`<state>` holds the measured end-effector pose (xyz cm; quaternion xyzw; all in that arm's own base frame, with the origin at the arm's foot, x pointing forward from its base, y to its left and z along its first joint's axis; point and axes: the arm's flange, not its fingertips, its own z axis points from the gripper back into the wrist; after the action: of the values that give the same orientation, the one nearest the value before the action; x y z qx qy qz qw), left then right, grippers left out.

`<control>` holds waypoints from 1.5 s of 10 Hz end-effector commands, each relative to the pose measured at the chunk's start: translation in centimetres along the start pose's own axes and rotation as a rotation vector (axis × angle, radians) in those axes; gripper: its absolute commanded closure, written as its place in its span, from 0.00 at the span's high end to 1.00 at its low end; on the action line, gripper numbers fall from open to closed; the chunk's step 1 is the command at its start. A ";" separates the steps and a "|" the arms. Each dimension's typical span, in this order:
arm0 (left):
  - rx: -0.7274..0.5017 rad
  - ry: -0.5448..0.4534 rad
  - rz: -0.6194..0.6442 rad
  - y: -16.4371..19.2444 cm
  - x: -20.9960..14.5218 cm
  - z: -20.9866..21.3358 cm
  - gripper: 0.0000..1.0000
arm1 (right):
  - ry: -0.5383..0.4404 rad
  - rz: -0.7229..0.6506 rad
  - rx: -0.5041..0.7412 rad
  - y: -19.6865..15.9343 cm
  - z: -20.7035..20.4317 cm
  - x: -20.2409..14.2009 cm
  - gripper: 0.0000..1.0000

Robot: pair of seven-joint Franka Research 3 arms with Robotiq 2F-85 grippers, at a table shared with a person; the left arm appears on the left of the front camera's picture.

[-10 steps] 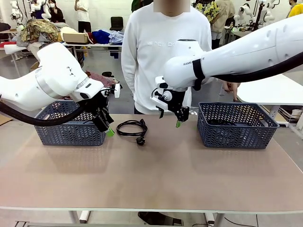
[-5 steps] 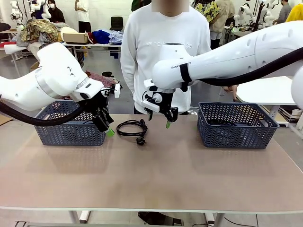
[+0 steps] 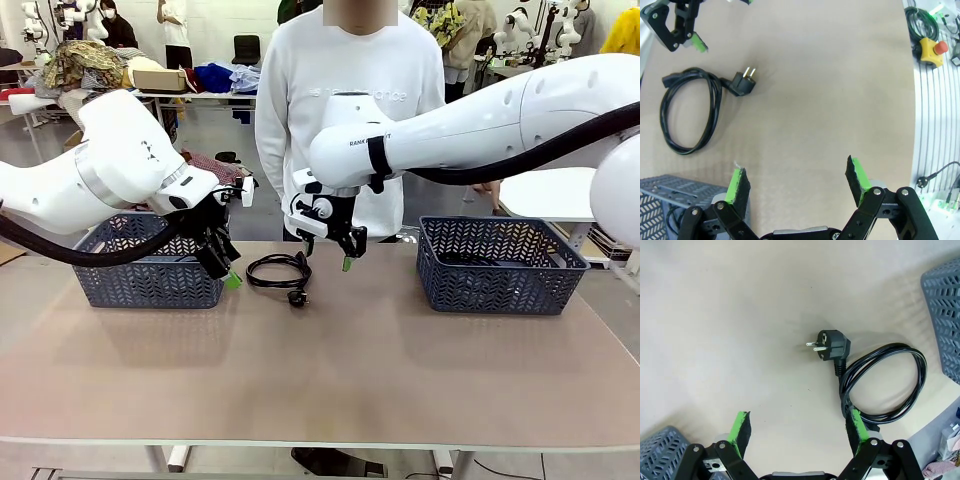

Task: Organize the cables according to human instructions.
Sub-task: Pick up a bundle of cables and place it in the basket indicated by the human.

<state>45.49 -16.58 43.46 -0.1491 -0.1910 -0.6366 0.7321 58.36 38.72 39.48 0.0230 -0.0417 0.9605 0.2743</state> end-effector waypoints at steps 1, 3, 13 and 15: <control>0.001 -0.001 0.001 0.1 -0.1 0.1 1.00 | 0.003 -0.004 -0.009 0.5 0.1 0.1 1.00; 0.001 -0.001 0.001 0.1 -0.1 0.1 1.00 | 0.003 -0.004 -0.009 0.5 0.1 0.1 1.00; 0.001 -0.001 0.001 0.1 -0.1 0.1 1.00 | 0.042 -0.065 0.038 -5.0 -4.4 -0.7 1.00; 0.001 -0.001 0.001 0.1 -0.1 0.1 1.00 | 0.045 -0.067 0.061 -5.4 -5.0 -1.1 1.00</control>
<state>45.49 -16.58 43.46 -0.1491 -0.1910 -0.6366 0.7321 61.04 42.45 34.21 0.0202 -0.0247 0.9543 0.2973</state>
